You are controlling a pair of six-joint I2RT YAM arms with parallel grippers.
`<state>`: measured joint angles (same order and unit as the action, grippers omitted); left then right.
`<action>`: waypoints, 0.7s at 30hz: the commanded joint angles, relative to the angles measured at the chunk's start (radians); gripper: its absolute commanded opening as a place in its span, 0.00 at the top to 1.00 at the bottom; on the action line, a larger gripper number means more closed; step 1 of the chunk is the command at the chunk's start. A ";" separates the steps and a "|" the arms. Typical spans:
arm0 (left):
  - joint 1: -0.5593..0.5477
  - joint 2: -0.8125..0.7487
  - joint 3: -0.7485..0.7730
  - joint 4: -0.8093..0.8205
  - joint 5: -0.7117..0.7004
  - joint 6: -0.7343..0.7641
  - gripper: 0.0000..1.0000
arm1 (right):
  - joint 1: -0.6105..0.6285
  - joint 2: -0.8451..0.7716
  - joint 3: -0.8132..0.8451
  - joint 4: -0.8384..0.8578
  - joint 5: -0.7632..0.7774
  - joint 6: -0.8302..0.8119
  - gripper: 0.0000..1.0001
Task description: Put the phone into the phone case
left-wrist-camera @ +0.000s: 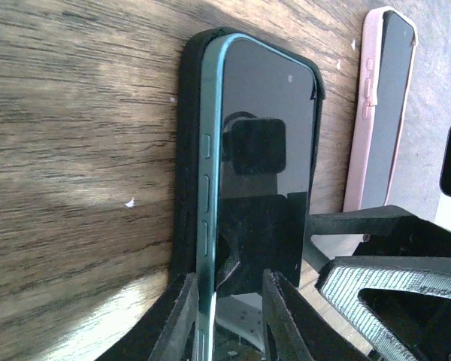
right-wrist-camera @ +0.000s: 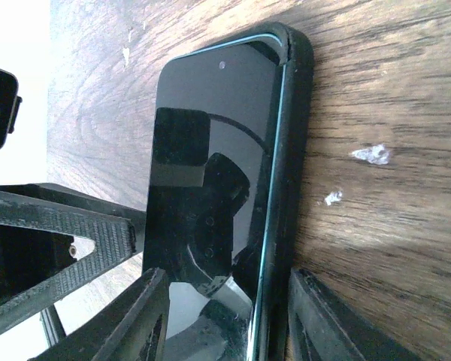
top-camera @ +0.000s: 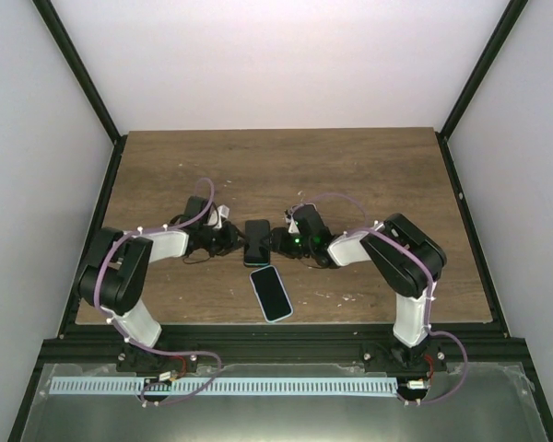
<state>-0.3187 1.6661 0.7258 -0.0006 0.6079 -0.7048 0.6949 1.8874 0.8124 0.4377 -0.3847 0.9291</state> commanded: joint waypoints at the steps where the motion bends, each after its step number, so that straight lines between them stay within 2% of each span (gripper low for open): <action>1: 0.002 0.028 0.018 0.042 0.032 0.038 0.76 | -0.005 0.036 0.037 0.001 -0.020 -0.005 0.55; 7: 0.025 0.049 -0.009 0.021 0.011 0.056 0.85 | -0.015 0.043 0.031 0.091 -0.093 0.047 0.54; 11: 0.048 0.044 -0.039 0.047 0.031 0.056 0.85 | -0.024 0.059 -0.017 0.313 -0.188 0.143 0.53; 21: 0.052 0.038 -0.052 0.062 0.051 0.056 0.84 | -0.023 0.065 -0.013 0.428 -0.247 0.181 0.51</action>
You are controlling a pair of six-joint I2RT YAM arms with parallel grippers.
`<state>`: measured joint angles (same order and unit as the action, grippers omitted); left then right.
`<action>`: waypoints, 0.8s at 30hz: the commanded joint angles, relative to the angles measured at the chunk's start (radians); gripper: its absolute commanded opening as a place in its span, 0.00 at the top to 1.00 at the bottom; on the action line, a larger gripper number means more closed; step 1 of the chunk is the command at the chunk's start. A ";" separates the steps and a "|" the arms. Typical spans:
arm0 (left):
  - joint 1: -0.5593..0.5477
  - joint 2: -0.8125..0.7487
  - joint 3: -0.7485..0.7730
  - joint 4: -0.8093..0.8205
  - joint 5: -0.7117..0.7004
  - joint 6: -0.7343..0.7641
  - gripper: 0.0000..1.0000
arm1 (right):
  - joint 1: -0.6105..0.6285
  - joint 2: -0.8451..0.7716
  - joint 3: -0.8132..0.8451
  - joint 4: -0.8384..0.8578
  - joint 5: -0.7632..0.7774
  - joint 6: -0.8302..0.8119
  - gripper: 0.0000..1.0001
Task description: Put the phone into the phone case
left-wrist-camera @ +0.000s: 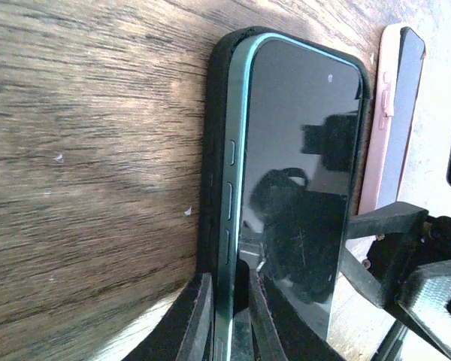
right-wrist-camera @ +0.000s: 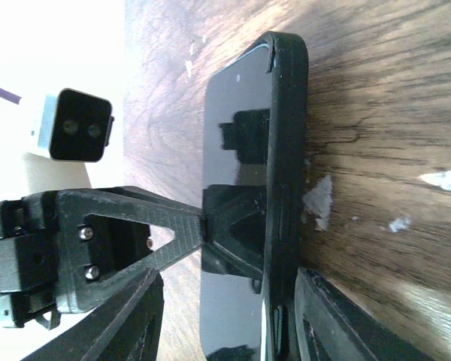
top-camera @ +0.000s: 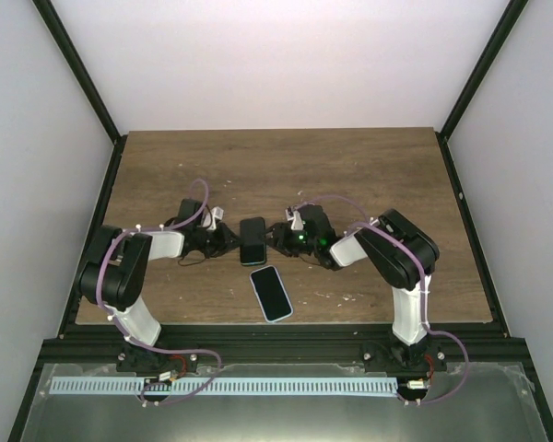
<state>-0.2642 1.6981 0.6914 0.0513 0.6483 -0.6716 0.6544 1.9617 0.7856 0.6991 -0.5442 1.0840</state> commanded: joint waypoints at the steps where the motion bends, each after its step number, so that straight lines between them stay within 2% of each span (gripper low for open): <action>1: -0.002 0.007 -0.019 0.010 0.012 0.022 0.84 | 0.017 -0.012 0.011 0.186 -0.093 0.027 0.51; 8: 0.005 0.003 -0.027 -0.008 0.007 0.038 0.81 | 0.017 0.010 0.012 0.224 -0.119 0.041 0.50; 21: 0.009 0.029 -0.043 -0.006 -0.012 0.054 0.84 | 0.017 0.100 0.077 0.249 -0.153 0.081 0.50; 24: 0.008 0.023 -0.047 -0.002 -0.011 0.052 0.84 | 0.017 0.088 0.082 0.195 -0.136 0.058 0.55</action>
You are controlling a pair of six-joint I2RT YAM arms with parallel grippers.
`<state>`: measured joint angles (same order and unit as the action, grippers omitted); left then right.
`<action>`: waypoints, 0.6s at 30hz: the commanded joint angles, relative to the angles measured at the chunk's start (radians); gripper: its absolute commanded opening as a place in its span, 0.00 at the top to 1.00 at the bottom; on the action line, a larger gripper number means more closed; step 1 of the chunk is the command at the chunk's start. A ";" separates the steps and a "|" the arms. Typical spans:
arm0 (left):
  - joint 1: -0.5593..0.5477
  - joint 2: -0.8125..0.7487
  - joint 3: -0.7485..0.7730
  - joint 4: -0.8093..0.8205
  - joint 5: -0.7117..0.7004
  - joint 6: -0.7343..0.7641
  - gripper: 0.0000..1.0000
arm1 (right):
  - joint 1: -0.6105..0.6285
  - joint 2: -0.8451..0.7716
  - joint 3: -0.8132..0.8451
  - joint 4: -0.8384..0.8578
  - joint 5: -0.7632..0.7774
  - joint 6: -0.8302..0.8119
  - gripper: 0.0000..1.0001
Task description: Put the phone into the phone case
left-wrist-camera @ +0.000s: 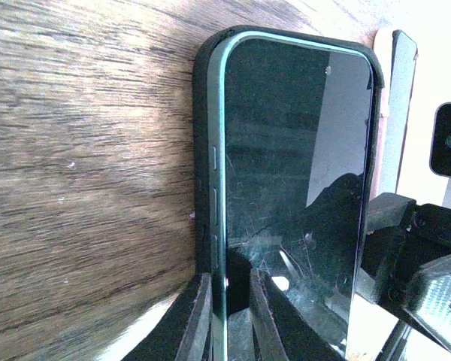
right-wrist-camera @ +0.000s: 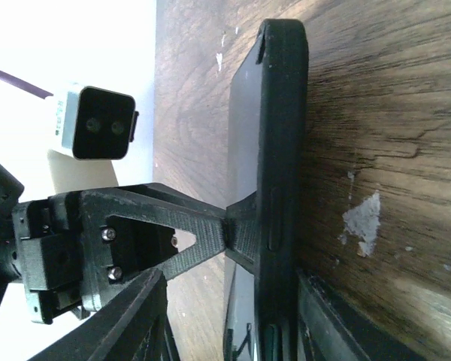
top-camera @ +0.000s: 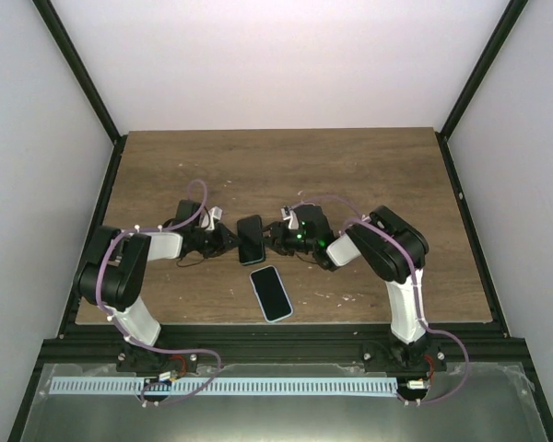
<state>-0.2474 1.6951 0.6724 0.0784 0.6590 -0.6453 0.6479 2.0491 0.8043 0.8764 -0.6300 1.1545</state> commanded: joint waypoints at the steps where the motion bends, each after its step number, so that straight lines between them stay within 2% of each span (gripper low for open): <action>1: -0.009 0.024 -0.028 -0.030 -0.022 0.027 0.84 | 0.024 -0.002 0.065 0.002 -0.046 -0.022 0.59; 5: -0.008 0.021 -0.031 -0.016 -0.006 0.011 0.84 | 0.024 0.006 0.077 -0.037 -0.050 -0.043 0.71; 13: -0.008 0.018 -0.038 0.039 0.056 -0.033 0.84 | 0.027 -0.002 0.095 -0.107 -0.071 -0.107 0.76; 18: -0.008 -0.042 -0.030 0.002 0.081 -0.034 0.82 | 0.025 -0.045 0.087 -0.150 -0.078 -0.121 0.86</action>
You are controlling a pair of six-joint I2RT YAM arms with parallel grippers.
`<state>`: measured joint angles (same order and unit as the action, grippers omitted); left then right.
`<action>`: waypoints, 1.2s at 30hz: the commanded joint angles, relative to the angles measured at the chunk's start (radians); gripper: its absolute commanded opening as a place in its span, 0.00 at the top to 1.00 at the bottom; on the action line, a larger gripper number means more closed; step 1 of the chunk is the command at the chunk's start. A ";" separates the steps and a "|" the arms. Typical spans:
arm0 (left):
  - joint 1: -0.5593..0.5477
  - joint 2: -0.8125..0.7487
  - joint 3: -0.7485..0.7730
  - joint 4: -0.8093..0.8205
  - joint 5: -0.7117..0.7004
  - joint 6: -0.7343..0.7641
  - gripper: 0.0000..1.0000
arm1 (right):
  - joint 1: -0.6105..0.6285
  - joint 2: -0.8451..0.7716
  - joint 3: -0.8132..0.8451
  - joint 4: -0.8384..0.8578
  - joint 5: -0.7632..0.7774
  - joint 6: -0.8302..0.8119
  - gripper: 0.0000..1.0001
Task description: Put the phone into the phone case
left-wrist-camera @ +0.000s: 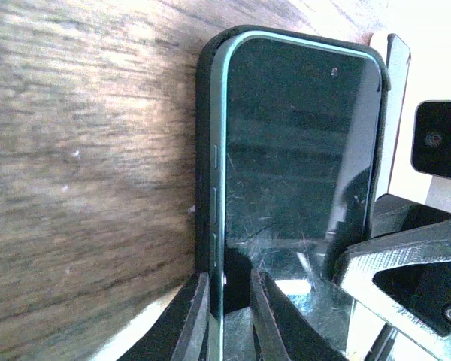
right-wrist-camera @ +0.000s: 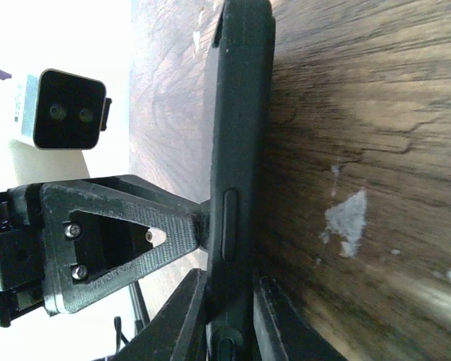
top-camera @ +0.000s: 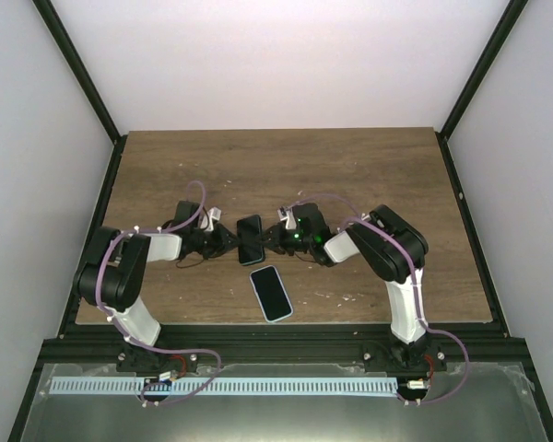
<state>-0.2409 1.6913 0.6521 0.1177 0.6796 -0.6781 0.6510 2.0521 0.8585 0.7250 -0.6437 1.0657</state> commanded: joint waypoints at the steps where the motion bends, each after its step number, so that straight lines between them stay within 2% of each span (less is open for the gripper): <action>1: -0.014 -0.058 -0.009 -0.047 0.065 -0.003 0.80 | 0.020 -0.058 0.027 0.013 -0.073 -0.021 0.88; 6: -0.012 -0.190 0.011 -0.132 0.072 -0.010 0.70 | 0.014 -0.114 -0.025 0.110 -0.123 0.055 0.94; 12: 0.006 -0.423 0.009 -0.234 0.089 -0.025 0.40 | -0.003 -0.259 -0.119 0.157 -0.187 0.078 0.94; 16: 0.018 -0.569 -0.009 -0.224 0.136 -0.061 0.32 | -0.008 -0.384 -0.176 0.178 -0.242 0.082 0.93; 23: 0.021 -0.705 -0.003 -0.167 0.259 -0.124 0.30 | -0.006 -0.532 -0.265 0.322 -0.327 0.180 0.92; 28: 0.021 -0.745 -0.053 0.022 0.355 -0.263 0.31 | -0.003 -0.594 -0.286 0.364 -0.338 0.224 0.91; 31: 0.021 -0.747 -0.086 0.146 0.383 -0.339 0.35 | 0.002 -0.614 -0.284 0.376 -0.341 0.238 0.91; 36: 0.021 -0.730 -0.122 0.242 0.389 -0.386 0.40 | 0.013 -0.606 -0.290 0.446 -0.344 0.293 0.90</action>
<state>-0.2241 0.9535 0.5537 0.2104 1.0271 -0.9920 0.6518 1.4681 0.5598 1.0473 -0.9714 1.3098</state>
